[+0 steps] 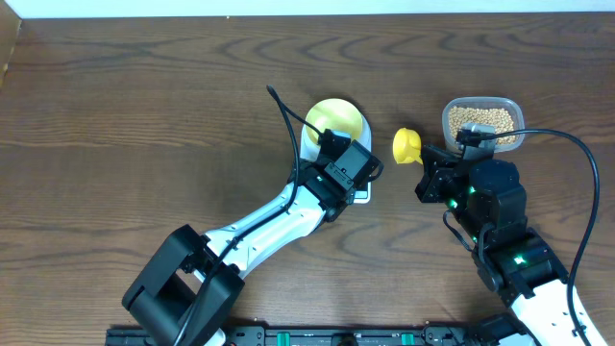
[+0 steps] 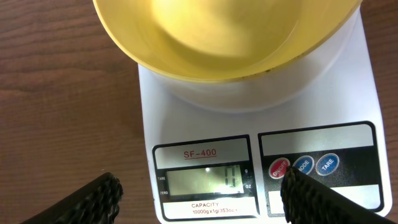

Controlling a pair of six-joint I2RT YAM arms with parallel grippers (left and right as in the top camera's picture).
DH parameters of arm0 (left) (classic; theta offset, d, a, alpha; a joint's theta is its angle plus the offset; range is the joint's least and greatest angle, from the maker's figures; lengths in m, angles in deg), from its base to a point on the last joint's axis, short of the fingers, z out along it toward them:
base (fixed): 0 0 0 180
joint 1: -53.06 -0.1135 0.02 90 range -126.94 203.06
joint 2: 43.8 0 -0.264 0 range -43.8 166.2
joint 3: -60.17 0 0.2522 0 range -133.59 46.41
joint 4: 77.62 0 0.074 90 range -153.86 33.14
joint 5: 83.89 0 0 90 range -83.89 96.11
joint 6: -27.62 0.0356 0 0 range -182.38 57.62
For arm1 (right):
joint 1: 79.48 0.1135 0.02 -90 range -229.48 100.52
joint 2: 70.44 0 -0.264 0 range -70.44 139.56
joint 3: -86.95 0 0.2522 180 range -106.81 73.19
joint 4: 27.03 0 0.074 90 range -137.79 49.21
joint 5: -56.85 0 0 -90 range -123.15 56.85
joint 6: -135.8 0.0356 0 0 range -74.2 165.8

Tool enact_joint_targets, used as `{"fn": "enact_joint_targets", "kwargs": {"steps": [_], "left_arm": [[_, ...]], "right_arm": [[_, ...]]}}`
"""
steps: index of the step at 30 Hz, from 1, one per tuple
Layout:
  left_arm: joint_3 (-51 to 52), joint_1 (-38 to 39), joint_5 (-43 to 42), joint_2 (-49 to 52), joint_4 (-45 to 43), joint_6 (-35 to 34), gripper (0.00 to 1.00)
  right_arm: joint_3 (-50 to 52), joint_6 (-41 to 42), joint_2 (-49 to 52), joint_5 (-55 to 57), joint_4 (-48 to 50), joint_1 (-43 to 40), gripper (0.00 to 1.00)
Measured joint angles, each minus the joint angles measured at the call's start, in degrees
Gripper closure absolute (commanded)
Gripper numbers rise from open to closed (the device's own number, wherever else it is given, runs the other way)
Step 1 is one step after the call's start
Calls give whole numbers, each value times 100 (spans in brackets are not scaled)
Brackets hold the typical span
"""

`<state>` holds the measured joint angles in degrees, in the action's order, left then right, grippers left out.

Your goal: Scoop item into bowl and weigh 50g on scale

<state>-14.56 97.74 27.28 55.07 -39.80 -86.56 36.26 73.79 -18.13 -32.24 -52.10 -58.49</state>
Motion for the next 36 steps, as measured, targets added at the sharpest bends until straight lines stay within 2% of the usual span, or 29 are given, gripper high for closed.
{"fn": "enact_joint_targets", "kwargs": {"steps": [36], "left_arm": [[0, 0, 0, 0, 37, 0, 16]], "right_arm": [[0, -2, 0, 0, -46, 0, 99]]}}
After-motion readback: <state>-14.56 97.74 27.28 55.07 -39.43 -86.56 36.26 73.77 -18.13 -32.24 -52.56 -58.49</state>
